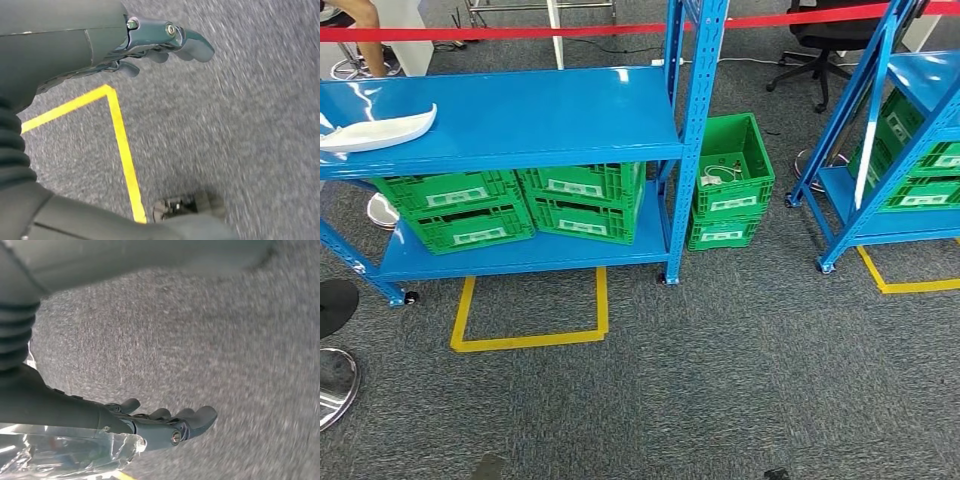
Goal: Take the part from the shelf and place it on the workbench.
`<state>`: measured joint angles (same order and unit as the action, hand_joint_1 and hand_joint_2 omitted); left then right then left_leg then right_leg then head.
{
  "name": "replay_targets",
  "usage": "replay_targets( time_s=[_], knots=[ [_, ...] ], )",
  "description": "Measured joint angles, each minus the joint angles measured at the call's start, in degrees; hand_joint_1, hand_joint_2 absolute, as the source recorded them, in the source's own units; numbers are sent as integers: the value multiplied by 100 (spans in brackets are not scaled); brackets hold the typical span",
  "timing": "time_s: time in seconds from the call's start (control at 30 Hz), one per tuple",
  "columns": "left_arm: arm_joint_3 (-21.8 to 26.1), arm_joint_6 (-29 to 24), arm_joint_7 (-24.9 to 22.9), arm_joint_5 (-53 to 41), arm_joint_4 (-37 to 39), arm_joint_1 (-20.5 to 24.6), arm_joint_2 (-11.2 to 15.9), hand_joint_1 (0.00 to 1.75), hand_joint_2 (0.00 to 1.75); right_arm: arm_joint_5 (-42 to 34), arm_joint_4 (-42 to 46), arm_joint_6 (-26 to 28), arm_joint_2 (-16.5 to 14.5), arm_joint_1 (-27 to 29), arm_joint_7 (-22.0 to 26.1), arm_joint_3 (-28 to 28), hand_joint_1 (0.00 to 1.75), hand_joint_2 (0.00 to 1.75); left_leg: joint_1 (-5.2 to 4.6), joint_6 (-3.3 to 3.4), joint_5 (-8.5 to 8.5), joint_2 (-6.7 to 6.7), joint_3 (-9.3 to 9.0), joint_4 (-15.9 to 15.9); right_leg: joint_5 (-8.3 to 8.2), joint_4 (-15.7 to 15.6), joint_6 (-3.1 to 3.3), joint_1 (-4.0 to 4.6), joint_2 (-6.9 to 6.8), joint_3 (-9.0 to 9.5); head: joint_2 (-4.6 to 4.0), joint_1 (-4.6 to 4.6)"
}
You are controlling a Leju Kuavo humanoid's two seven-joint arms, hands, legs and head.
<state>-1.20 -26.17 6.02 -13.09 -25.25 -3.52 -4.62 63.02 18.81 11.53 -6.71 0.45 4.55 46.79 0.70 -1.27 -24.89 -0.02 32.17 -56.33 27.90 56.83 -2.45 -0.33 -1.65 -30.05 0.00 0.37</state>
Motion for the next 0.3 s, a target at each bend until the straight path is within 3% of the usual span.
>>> replay_targets(
  time_s=[0.3],
  knots=[
    [-382,9,18,38,320,149,-3,0,0,72,-404,69,275,-29,-105,-206,0,0,0,1,0,0,0,0,-1,0,-2,0,0,2,0,1]
  ],
)
